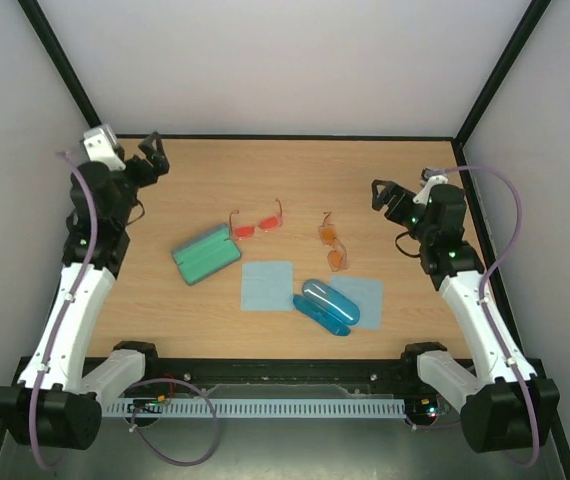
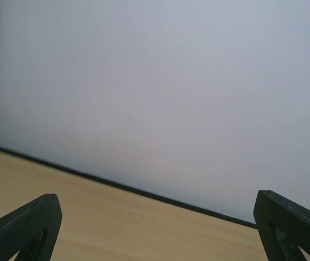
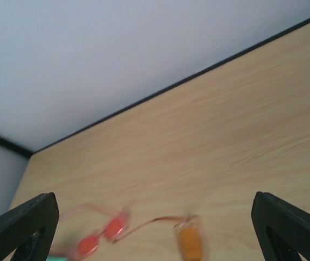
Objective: Organize the sunglasses
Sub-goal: Fold the glasses cleaning cloth at the center of the board.
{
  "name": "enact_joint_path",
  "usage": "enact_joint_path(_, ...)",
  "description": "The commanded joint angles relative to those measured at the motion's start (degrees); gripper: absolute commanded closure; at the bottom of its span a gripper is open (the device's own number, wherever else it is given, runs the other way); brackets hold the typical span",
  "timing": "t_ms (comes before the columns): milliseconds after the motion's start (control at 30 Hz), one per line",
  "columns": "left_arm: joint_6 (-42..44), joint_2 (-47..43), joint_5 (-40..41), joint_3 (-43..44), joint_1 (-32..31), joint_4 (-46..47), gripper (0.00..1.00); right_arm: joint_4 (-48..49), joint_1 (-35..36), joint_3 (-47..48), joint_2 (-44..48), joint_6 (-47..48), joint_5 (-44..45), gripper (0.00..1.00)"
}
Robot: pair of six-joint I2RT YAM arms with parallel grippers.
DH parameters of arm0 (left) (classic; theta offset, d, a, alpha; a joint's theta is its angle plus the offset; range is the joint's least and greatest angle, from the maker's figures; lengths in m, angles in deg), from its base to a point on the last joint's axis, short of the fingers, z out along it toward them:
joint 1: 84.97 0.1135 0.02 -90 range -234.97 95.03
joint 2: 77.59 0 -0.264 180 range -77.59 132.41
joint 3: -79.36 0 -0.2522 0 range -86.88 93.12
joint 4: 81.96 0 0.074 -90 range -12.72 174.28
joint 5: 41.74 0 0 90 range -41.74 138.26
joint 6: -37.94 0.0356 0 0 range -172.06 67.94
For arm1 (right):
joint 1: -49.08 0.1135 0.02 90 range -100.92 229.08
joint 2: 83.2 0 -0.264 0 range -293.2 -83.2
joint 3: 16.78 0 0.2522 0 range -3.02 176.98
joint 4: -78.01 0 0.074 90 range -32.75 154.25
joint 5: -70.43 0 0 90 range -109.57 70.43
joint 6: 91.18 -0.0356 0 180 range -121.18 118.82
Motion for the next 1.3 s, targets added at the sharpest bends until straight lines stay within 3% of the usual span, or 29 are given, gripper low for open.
enact_joint_path(0,-1.0,0.6,-13.2,9.5,0.2,-13.9,0.0,-12.8,-0.3,8.0,-1.8,-1.0,-13.2,0.01)
enact_joint_path(133,-6.2,-0.3,-17.1,9.2,0.9,-14.7,0.01,-14.5,1.1,10.3,-1.5,-1.9,-17.0,0.01)
enact_joint_path(233,-8.0,1.0,-23.4,9.2,2.1,-14.8,0.0,-17.8,8.0,13.6,-2.3,-0.5,-14.4,0.01)
enact_joint_path(433,-9.7,4.7,-27.8,12.3,3.2,-21.5,0.0,-30.0,31.5,24.0,-7.0,4.2,10.2,0.02)
enact_joint_path(533,-9.5,5.4,-25.2,14.3,3.6,-26.9,0.0,-36.9,42.8,29.1,-11.8,6.5,24.0,0.01)
enact_joint_path(667,-11.0,2.8,-22.3,11.2,5.2,-28.4,0.0,-41.4,51.6,33.0,-20.0,7.6,33.0,0.01)
enact_joint_path(900,-9.9,3.4,-27.1,8.8,5.5,-33.8,0.0,-35.9,51.6,32.2,-23.2,6.8,23.0,0.01)
enact_joint_path(1000,-8.6,2.6,-26.9,7.7,4.2,-36.6,0.01,-35.6,51.5,33.0,-27.2,6.1,19.8,0.07)
enact_joint_path(1100,-8.9,1.2,-24.5,5.6,-1.0,-38.7,0.0,-33.8,49.8,31.2,-31.3,4.0,15.2,0.14)
enact_joint_path(1200,-11.1,-0.1,-18.8,3.4,-10.2,-40.6,0.0,-31.3,45.6,28.8,-35.2,1.3,5.0,0.28)
enact_joint_path(1267,-12.9,-0.8,-15.3,1.8,-15.3,-41.3,0.0,-30.2,44.8,27.8,-36.9,0.5,3.2,0.29)
